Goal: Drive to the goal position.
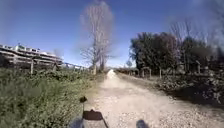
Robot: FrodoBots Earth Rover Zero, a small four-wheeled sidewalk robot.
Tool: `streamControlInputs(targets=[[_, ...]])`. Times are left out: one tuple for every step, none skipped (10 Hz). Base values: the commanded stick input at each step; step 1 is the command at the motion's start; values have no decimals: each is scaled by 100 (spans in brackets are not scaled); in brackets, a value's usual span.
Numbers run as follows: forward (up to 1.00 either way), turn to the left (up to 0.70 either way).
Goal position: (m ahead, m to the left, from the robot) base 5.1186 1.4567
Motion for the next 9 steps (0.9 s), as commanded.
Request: streamControlInputs(targets=[[50,0],[50,0],[50,0],[50,0],[50,0],[50,0],[50,0],[50,0],[50,0]])
